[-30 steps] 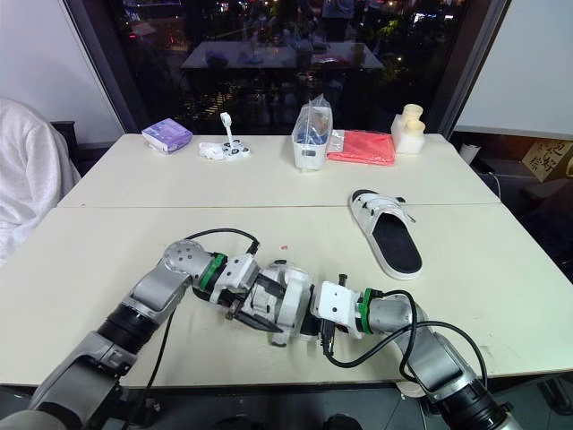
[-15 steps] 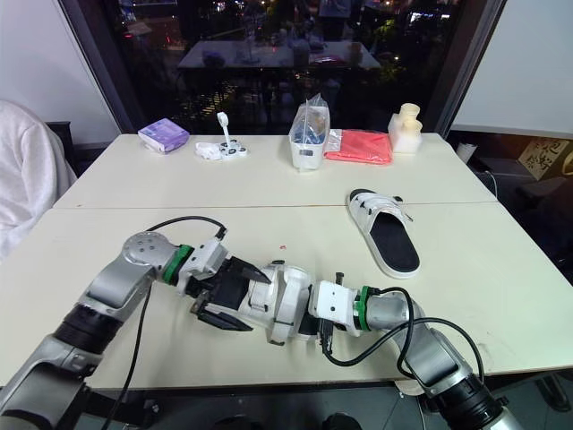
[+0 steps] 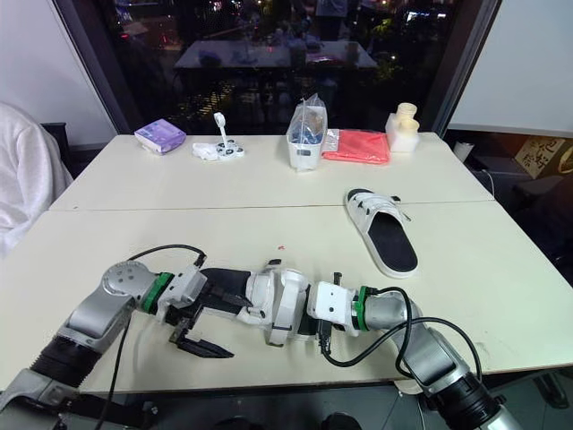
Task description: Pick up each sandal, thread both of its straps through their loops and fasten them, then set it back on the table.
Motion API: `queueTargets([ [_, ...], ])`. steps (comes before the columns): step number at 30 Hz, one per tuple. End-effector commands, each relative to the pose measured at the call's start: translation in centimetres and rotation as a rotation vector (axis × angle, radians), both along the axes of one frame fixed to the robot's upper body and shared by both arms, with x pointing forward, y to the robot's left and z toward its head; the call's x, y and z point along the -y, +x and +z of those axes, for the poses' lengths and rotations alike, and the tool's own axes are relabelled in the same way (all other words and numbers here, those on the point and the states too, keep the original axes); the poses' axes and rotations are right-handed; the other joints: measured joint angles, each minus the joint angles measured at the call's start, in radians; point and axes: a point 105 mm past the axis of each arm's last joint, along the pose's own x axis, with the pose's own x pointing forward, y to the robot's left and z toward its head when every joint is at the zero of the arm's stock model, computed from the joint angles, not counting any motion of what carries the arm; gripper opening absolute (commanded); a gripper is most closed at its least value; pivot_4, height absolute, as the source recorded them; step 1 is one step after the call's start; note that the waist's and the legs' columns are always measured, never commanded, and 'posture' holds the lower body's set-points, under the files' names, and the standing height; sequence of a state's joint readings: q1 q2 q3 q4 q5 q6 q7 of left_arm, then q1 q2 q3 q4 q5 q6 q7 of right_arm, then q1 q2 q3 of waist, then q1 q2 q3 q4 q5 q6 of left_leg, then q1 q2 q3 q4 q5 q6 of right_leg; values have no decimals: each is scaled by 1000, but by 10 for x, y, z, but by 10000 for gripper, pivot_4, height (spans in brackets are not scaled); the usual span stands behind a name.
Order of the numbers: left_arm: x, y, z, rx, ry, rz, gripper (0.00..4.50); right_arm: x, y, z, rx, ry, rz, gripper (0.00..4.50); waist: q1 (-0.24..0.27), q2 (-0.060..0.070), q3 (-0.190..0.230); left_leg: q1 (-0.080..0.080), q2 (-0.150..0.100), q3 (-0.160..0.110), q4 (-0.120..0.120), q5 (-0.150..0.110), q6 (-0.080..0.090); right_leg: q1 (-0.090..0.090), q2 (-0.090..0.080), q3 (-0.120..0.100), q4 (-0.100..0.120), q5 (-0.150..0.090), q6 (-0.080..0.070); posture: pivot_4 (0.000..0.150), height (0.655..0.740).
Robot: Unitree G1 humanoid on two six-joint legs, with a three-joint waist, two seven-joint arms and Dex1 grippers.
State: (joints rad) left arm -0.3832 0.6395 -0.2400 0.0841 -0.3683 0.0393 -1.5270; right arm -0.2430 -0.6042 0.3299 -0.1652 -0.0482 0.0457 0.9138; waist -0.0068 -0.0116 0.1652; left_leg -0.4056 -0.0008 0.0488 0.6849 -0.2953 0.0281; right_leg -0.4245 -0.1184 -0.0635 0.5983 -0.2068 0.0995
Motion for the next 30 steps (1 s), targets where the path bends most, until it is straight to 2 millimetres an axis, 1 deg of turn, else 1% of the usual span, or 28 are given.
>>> queueTargets([
  [1,15,-4,-2,-3,-32,-3,44365,5,-6,-21,-83,-51,-16,0,5,0,-1,0,0,0,0,0,0,0,0,0,0,0,0,1500,7400],
  [5,16,4,8,1,-69,38,44365,5,-7,-22,-85,-54,-17,0,16,0,-1,2,0,0,0,0,0,0,0,0,-1,0,0,1500,7400],
  [9,18,11,37,34,-148,57,44365,5,-7,-23,-87,-57,-12,0,19,-1,-1,1,0,0,0,0,0,0,0,0,0,0,0,1500,7400],
  [13,19,9,56,20,-184,45,44365,5,-6,-24,-86,-60,-7,0,16,0,-1,1,0,0,0,0,0,1,0,0,0,0,-1,1500,7400],
  [15,20,5,60,15,-185,31,44365,5,-6,-24,-85,-61,-5,0,14,0,-1,1,0,0,0,0,0,0,1,0,0,0,0,1500,7400],
  [17,19,-2,60,5,-163,1,44365,5,-6,-24,-85,-63,-2,0,13,0,-1,1,0,0,-1,0,0,0,1,0,0,0,0,1500,7400],
  [19,17,-8,54,-10,-128,-15,44365,4,-6,-24,-84,-64,1,0,13,0,-1,1,0,0,-1,0,0,0,2,0,0,0,0,1500,7400],
  [22,19,-8,46,1,-109,-11,44365,4,-6,-24,-84,-63,3,0,16,0,-1,1,0,0,0,0,0,1,2,0,0,0,0,1500,7400],
  [26,20,-8,26,0,-64,-19,44365,3,-7,-25,-89,-65,7,0,16,0,-1,1,0,0,0,0,0,1,2,0,0,0,-1,1500,7400],
  [30,24,-16,8,-13,-25,-53,44365,4,-8,-25,-93,-69,8,0,16,0,-1,1,0,0,0,0,0,0,2,0,0,0,-1,1500,7400],
])
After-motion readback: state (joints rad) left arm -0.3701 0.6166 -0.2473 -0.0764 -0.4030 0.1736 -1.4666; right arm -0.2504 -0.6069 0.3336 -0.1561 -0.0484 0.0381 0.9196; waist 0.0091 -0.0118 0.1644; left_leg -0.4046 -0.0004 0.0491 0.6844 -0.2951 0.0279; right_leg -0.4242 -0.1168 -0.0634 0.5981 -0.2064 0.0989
